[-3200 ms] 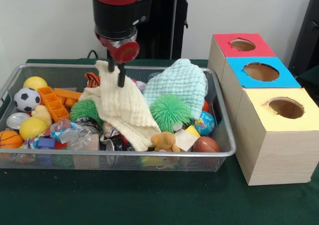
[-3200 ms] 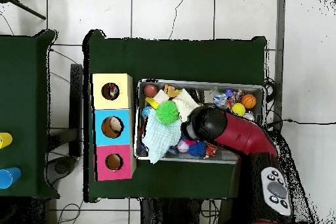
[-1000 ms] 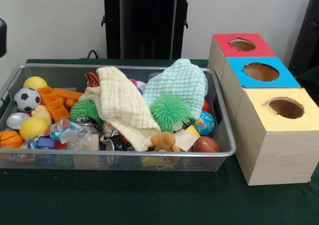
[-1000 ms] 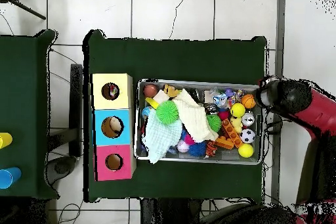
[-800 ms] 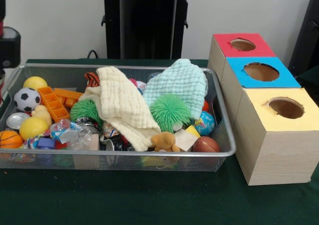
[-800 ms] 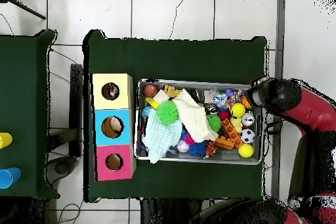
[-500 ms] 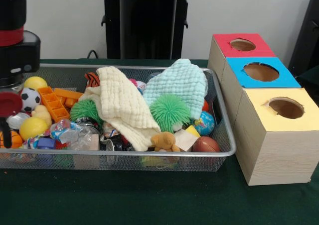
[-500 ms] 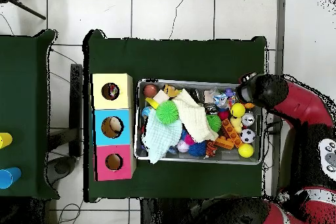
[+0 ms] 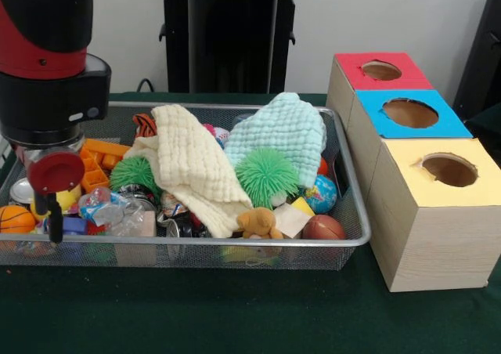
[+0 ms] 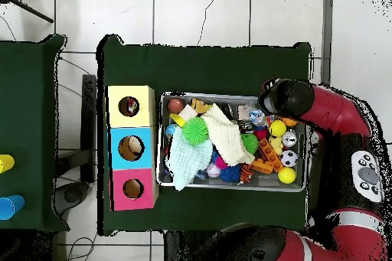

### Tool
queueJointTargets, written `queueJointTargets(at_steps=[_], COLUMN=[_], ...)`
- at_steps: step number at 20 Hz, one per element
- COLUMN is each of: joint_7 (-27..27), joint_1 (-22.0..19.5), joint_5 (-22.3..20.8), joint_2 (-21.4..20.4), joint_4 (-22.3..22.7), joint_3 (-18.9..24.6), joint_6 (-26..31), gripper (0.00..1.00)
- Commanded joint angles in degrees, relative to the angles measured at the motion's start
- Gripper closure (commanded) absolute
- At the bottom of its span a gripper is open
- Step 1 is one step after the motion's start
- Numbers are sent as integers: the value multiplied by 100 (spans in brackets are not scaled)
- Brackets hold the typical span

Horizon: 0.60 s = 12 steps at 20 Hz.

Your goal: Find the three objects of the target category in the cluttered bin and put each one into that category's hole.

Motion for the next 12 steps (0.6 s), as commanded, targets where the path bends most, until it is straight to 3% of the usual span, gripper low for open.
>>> queueJointTargets(at_steps=[1, 5, 12], joint_7=[-53, -22, -140], joint_1=[-63, -68, -117], joint_5=[22, -65, -203], joint_2=[187, 221, 273], joint_4=[112, 256, 237], joint_3=[242, 185, 13], joint_6=[202, -14, 176], gripper=[0, 0, 0])
